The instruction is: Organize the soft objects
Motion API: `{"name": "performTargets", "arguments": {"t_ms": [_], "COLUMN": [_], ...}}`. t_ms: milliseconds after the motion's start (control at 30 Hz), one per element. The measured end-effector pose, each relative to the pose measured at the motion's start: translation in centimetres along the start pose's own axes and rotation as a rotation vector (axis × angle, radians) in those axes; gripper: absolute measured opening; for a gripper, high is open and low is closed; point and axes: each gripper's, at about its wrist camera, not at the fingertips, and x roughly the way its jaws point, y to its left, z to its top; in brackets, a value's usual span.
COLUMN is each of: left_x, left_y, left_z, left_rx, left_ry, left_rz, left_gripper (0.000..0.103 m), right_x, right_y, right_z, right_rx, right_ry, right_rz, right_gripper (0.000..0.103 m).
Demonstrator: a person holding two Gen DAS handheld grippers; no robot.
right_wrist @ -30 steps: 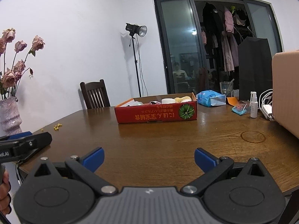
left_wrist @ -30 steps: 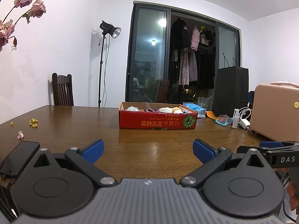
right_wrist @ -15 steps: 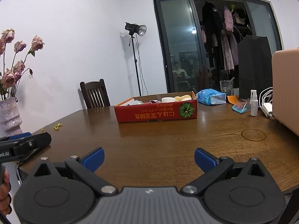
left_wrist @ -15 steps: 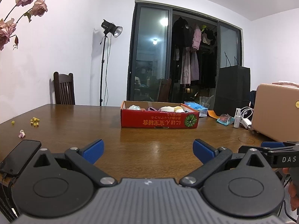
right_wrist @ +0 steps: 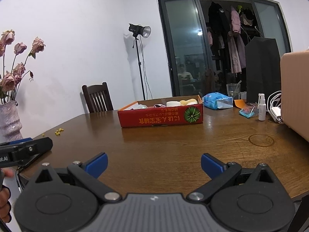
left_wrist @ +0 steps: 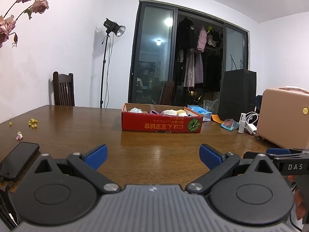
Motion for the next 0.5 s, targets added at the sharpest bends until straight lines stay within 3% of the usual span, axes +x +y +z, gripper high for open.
{"name": "performTargets", "arguments": {"t_ms": [500], "left_x": [-0.26], "left_y": [-0.21], "left_z": [0.17], "left_rx": [0.013], "left_ry": [-0.020], "left_rz": [-0.003], "left_gripper": [0.103], "right_x": [-0.12], "right_y": [0.10], "right_z": [0.06], "right_rx": [-0.005], "right_ry": [-0.005], "right_rz": [0.008], "right_gripper": [0.103]}}
